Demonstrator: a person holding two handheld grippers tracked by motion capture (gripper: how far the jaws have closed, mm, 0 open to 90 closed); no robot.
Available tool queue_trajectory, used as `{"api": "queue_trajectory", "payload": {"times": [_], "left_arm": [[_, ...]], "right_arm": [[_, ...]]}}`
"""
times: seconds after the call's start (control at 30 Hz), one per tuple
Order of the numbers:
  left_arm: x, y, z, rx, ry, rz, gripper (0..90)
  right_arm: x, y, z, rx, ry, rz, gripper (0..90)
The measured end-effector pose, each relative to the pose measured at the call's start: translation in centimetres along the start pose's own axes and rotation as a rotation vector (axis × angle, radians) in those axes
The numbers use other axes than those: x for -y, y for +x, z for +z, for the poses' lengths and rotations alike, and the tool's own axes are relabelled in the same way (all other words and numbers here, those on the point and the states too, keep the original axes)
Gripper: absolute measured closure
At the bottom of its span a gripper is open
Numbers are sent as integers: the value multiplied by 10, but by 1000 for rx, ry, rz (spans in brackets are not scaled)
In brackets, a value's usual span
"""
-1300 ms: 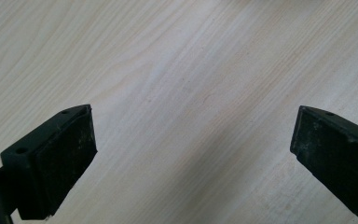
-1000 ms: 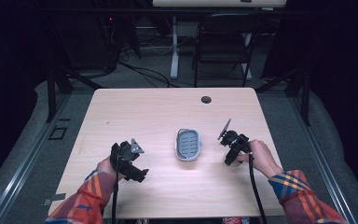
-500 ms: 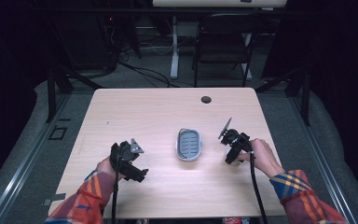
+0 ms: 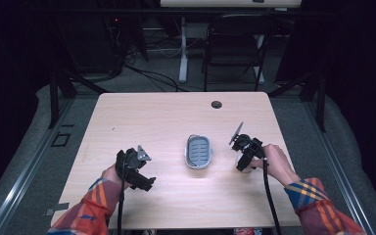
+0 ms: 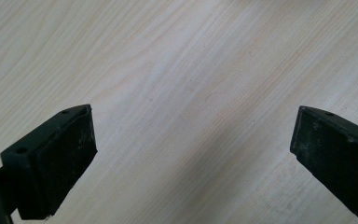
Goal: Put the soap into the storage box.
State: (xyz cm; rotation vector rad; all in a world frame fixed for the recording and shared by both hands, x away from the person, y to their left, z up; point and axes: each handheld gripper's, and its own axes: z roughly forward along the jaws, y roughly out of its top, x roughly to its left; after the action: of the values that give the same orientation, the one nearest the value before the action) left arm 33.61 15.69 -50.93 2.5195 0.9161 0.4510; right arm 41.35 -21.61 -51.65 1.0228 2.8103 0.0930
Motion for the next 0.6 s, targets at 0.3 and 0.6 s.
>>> {"api": "queue_trajectory", "payload": {"times": [0.3, 0.6], "left_arm": [[0, 0, 0, 3, 1, 1, 1], [0, 0, 0, 4, 1, 0, 1]], "right_arm": [[-6, 1, -9, 9, -6, -15, 236], [-16, 4, -12, 16, -11, -41, 236]]}}
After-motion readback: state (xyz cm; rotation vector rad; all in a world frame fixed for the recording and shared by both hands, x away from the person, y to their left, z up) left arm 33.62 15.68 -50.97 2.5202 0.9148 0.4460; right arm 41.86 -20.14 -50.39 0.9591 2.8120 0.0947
